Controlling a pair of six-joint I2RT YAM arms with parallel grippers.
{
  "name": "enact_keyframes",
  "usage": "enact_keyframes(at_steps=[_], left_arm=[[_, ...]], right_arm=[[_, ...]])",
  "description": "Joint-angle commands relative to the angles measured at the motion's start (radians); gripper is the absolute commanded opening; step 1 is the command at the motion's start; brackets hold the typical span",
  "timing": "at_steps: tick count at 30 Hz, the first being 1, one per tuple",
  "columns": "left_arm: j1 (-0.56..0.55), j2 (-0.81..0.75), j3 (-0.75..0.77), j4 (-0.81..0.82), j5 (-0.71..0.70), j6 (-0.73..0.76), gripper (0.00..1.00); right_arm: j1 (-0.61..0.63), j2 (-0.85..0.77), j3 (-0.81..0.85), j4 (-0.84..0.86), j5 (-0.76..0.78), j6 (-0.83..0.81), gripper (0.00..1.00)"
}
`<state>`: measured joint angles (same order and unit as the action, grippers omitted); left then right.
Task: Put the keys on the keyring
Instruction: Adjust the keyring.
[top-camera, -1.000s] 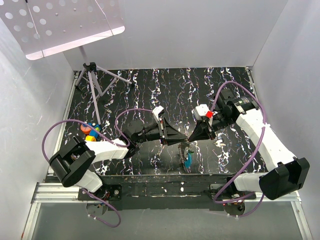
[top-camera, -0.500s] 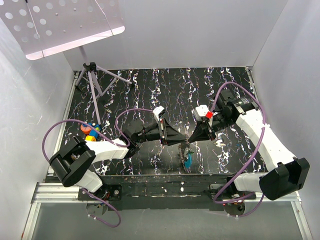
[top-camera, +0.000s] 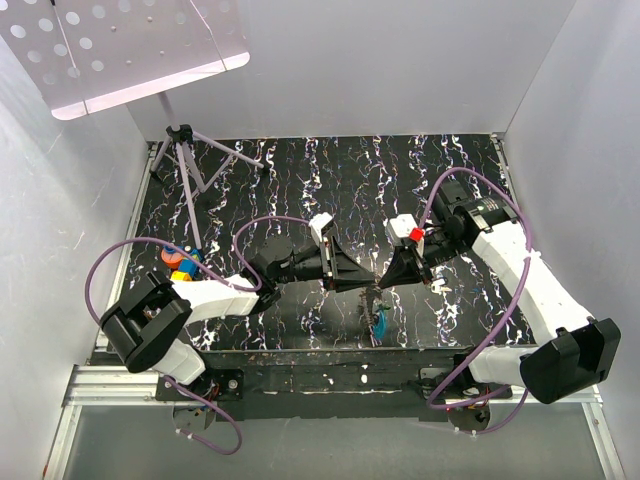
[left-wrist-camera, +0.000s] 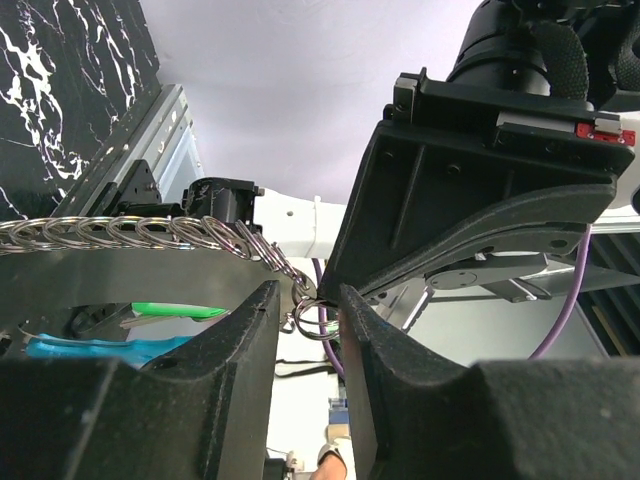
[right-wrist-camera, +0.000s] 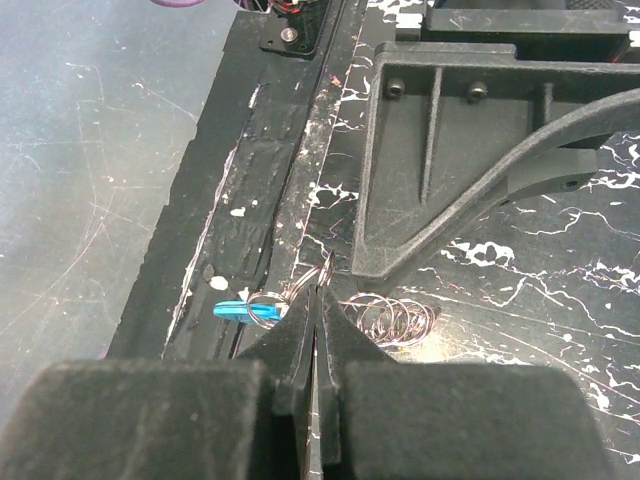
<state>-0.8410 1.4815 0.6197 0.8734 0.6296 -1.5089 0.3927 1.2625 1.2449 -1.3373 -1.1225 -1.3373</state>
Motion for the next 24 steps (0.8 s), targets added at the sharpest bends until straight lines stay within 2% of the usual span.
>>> enact_keyframes(at_steps=[1, 15, 24], left_arm=[[-0.004, -0.01, 0.047, -0.06, 0.021, 0.026, 0.3], [-0.006, -0.038, 0.179, -0.465, 0.076, 0.162, 0.27], [-0.004, -0.026, 0.233, -0.568, 0.105, 0.223, 0.21]], right_arm=[[0.023, -0.022, -0.006, -0.077, -0.002, 0.013, 0.01], [0.043, -0.015, 0.007, -0.034, 0.053, 0.069, 0.01], [0.051, -0.015, 0.008, -0.011, 0.079, 0.102, 0.01]])
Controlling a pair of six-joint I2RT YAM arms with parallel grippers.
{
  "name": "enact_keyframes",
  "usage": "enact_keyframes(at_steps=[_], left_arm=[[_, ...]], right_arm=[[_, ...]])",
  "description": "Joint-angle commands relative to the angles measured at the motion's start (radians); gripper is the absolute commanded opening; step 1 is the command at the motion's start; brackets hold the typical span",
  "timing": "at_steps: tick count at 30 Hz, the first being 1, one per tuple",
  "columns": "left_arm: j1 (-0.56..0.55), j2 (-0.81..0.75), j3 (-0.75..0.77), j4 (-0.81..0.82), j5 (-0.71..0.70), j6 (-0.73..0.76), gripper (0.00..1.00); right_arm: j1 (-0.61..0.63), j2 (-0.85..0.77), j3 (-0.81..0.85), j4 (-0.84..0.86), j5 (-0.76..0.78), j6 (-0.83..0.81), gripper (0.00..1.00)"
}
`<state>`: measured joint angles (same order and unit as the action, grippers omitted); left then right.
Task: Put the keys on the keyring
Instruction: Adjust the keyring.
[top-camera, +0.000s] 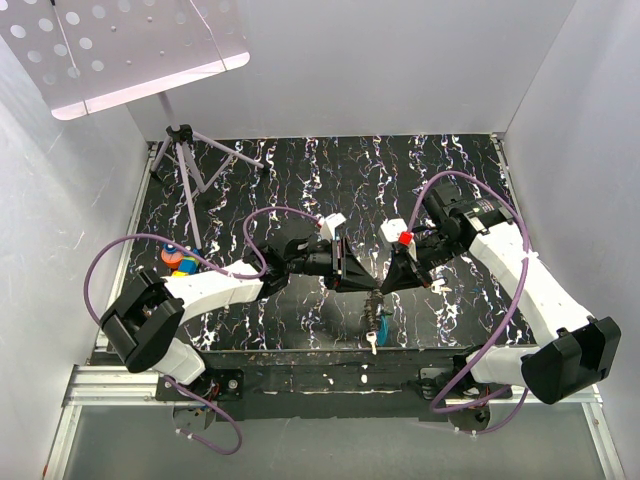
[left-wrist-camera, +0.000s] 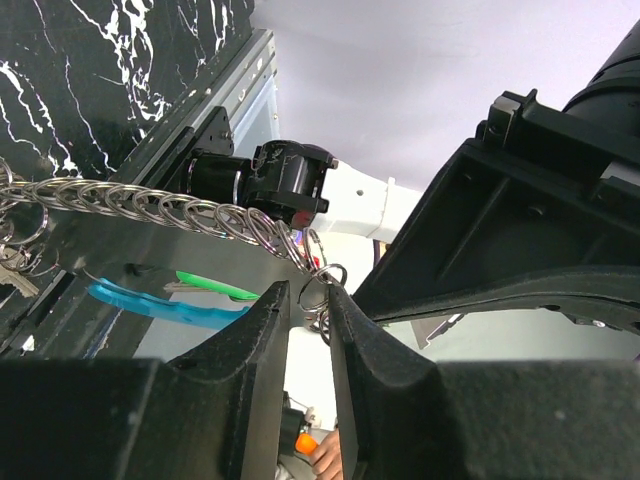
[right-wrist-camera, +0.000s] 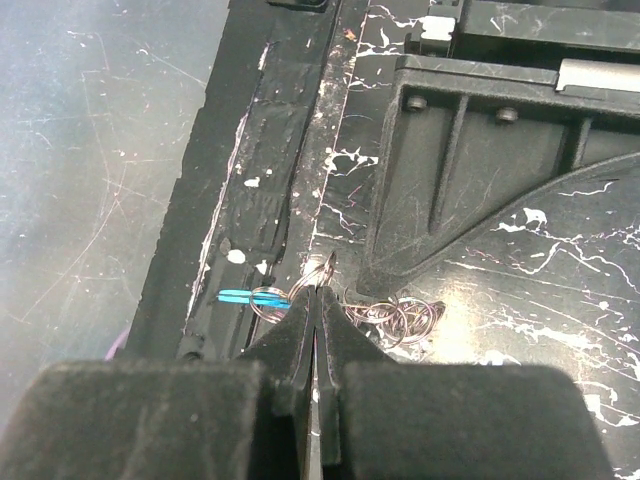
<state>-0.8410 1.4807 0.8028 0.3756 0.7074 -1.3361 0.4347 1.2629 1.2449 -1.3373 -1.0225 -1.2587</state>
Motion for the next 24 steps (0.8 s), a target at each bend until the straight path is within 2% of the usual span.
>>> enact_keyframes(at_steps=[1, 7, 12, 13, 24], left_arm=[[-0.004, -0.025, 0.055, -0.075, 0.027, 0.052, 0.21], [-0.004, -0.03, 0.049, -0.047, 0.021, 0.041, 0.17], [-0.004, -0.025, 0.038, -0.007, 0.03, 0.026, 0.05], [-0.004, -0.026, 0.036, -0.003, 0.033, 0.023, 0.0], [0.005, -0.037, 0.001, 0.077, 0.044, 0.052, 0.0]], right_arm=[[0.01, -0.016, 0.008, -0.008, -0.021, 0.024, 0.01], [0.01, -0.016, 0.005, -0.002, -0.016, 0.033, 0.01], [0.013, -0.016, 0.005, 0.003, -0.013, 0.039, 0.01], [0.012, -0.016, 0.002, 0.004, -0.013, 0.041, 0.01], [0.012, -0.017, 0.005, 0.046, 0.007, 0.103, 0.01]])
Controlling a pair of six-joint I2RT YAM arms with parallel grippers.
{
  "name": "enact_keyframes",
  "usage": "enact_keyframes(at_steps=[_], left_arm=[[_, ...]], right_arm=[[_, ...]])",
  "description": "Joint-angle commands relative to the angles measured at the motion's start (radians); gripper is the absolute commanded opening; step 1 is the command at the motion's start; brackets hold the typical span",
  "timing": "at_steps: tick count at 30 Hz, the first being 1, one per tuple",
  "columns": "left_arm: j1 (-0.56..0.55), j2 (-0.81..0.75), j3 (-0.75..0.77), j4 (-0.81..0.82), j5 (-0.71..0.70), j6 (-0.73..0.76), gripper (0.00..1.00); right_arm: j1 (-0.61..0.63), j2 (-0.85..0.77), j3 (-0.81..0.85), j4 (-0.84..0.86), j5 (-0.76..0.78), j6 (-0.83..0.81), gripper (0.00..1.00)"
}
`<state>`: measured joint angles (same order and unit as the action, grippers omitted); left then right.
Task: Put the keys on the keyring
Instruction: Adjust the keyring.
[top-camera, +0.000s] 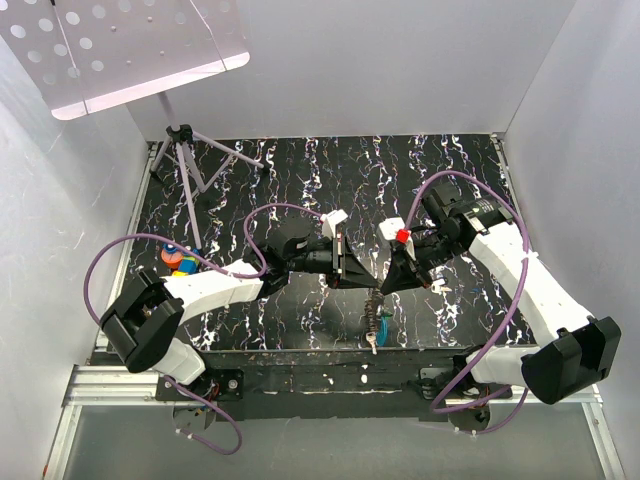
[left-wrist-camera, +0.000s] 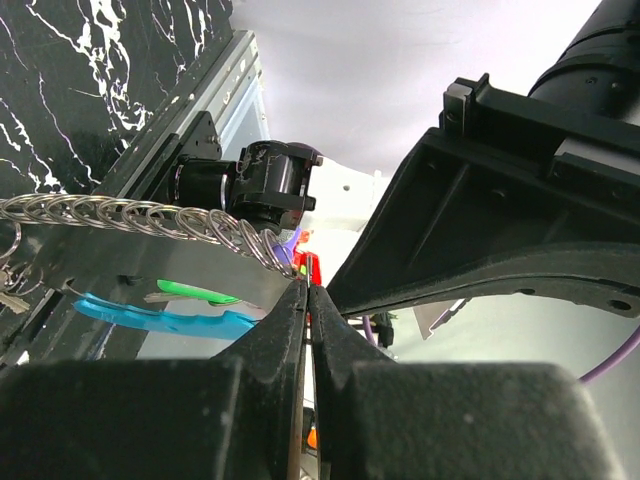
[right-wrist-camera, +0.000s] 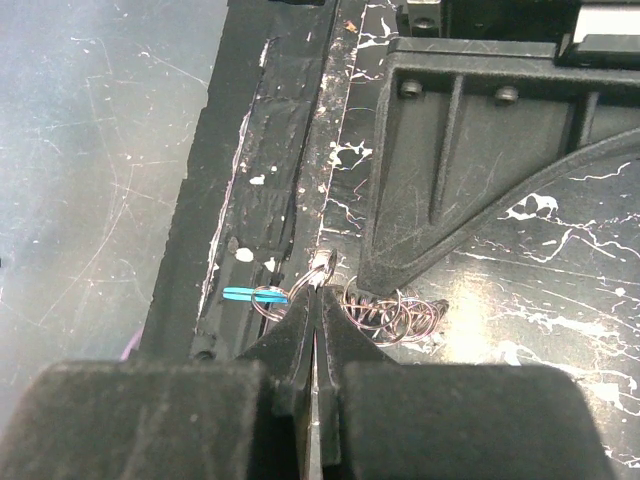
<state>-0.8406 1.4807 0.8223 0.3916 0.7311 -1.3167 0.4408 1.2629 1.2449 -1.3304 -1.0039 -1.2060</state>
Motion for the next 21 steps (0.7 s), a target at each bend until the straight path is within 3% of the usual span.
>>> enact_keyframes(at_steps=[1, 10, 21], left_arm=[[0.008, -0.042, -0.02, 0.047, 0.011, 0.054, 0.0], [0.02, -0.105, 0.044, -0.102, -0.104, 0.322, 0.0], [0.054, -0.108, 0.061, -0.088, -0.171, 0.43, 0.0]], right_arm=[[0.006, -0.016, 0.005, 0.055, -0.007, 0.077, 0.01], [0.006, 0.053, 0.079, 0.134, 0.059, 0.183, 0.01], [0.006, 0.133, 0.188, 0.149, 0.103, 0.204, 0.01]])
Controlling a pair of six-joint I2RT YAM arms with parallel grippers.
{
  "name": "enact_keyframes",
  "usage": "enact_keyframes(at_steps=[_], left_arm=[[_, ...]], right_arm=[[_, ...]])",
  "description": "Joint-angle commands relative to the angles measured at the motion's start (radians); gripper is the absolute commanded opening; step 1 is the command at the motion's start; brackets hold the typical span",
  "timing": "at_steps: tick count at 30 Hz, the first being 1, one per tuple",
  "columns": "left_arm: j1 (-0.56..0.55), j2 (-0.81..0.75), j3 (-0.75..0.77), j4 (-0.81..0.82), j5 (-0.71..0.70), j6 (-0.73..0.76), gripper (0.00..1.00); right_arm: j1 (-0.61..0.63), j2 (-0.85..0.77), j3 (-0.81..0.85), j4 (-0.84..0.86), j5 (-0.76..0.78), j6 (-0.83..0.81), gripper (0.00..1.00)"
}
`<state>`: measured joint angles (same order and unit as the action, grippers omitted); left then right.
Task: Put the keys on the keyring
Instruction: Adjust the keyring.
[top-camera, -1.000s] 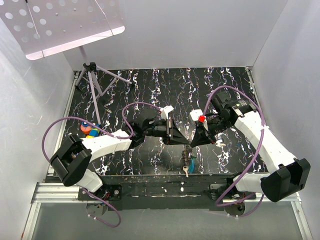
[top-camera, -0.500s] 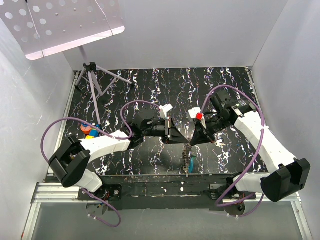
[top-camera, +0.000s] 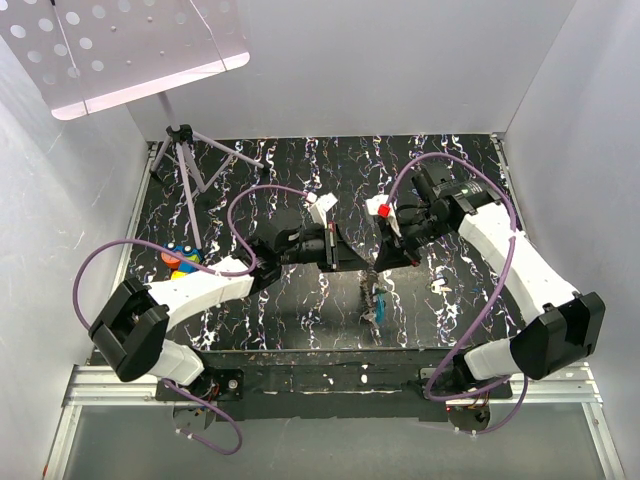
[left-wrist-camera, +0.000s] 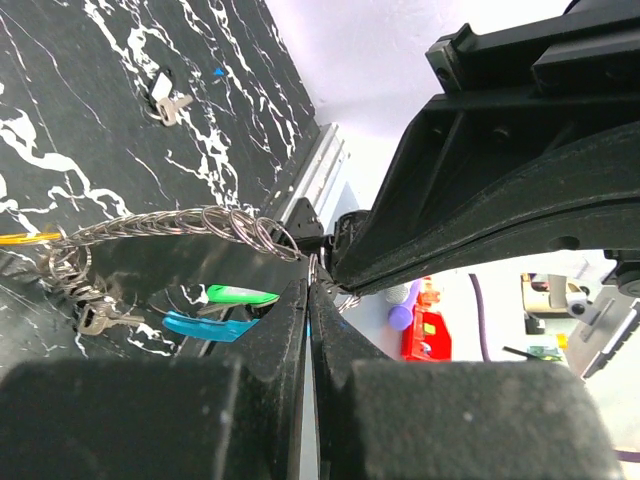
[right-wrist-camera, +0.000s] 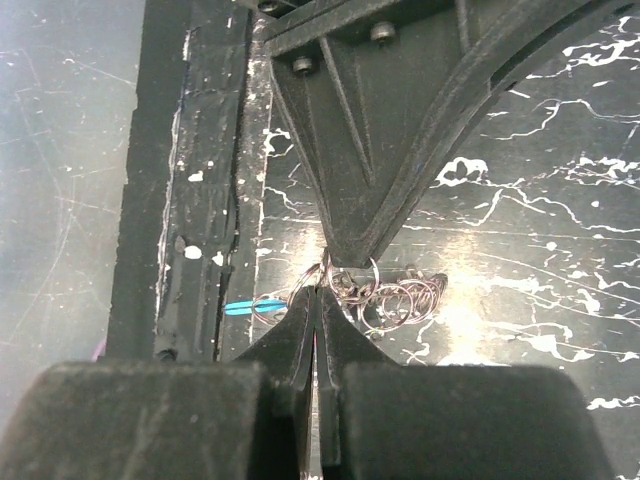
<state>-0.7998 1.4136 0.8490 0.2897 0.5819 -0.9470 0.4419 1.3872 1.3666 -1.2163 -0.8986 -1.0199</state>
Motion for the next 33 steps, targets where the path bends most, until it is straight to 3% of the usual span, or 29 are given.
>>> enact_keyframes(at_steps=[1, 17, 24, 33], left_arm=[[0.016, -0.039, 0.035, 0.023, -0.027, 0.066, 0.0], [0.085, 0.004, 0.044, 0.112, 0.001, 0.097, 0.0], [0.097, 0.004, 0.025, 0.155, -0.004, 0.149, 0.0], [0.099, -0.01, -0.019, 0.219, -0.017, 0.217, 0.0]], right_arm=[[0.006, 0.015, 0.069, 0.037, 0.004, 0.018, 0.01], [0.018, 0.078, 0.129, 0.057, 0.0, 0.049, 0.02], [0.027, 0.078, 0.12, 0.032, -0.077, 0.055, 0.22], [0.081, 0.036, 0.052, 0.003, -0.098, 0.041, 0.36]])
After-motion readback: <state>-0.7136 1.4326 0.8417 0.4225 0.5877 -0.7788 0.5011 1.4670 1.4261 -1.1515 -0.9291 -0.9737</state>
